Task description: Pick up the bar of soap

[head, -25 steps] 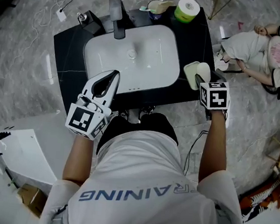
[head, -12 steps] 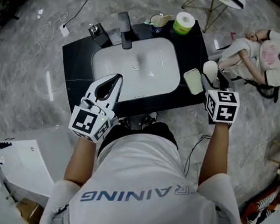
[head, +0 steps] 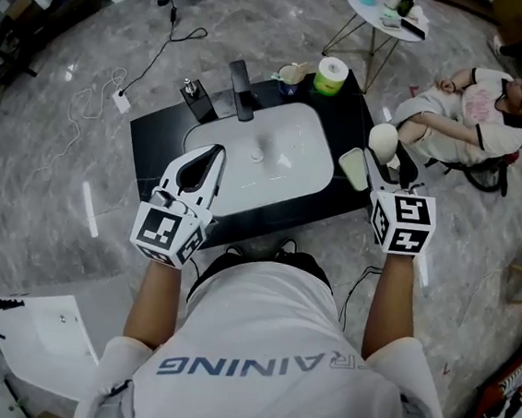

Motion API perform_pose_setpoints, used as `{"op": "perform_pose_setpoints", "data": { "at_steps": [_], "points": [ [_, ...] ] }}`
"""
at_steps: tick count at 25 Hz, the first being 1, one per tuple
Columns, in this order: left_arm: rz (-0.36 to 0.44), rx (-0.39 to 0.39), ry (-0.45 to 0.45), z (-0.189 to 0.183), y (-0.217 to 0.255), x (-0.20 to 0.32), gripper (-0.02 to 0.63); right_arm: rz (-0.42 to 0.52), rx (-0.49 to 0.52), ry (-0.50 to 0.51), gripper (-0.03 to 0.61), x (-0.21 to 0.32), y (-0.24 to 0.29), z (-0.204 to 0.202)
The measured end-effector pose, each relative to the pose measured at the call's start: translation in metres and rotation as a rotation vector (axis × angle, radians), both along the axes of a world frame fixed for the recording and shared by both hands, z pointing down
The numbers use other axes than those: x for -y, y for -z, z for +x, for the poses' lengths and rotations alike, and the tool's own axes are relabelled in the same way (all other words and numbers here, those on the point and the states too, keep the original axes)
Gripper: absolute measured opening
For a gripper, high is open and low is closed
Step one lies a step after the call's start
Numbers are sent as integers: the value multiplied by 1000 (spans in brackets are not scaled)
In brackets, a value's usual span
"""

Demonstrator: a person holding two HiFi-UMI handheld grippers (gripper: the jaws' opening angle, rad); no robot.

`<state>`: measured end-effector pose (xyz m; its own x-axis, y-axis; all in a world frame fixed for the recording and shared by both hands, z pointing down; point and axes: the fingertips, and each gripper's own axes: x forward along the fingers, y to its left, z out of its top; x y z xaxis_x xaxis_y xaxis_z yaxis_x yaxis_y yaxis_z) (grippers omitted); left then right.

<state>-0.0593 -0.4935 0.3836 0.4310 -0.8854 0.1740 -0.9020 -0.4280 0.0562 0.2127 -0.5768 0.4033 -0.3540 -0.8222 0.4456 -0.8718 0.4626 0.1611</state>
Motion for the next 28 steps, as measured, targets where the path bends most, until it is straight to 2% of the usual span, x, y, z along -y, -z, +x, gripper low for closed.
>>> {"op": "perform_pose_setpoints", "data": {
  "at_steps": [6, 10, 17, 21, 28],
  "points": [
    [66, 41, -22, -11, 26, -17, 8, 173, 36, 29, 250, -36, 48, -32],
    [93, 63, -26, -22, 36, -33, 8, 249, 82, 67, 250, -61, 67, -61],
    [99, 68, 3, -50, 44, -58, 8, 291, 224, 152, 250, -96, 83, -108],
    [106, 65, 16, -62, 46, -67, 8, 328, 205, 185, 250, -111, 85, -127],
    [108, 56, 5, -65, 45, -72, 8, 313, 209, 187, 250, -115, 82, -134]
  ]
}}
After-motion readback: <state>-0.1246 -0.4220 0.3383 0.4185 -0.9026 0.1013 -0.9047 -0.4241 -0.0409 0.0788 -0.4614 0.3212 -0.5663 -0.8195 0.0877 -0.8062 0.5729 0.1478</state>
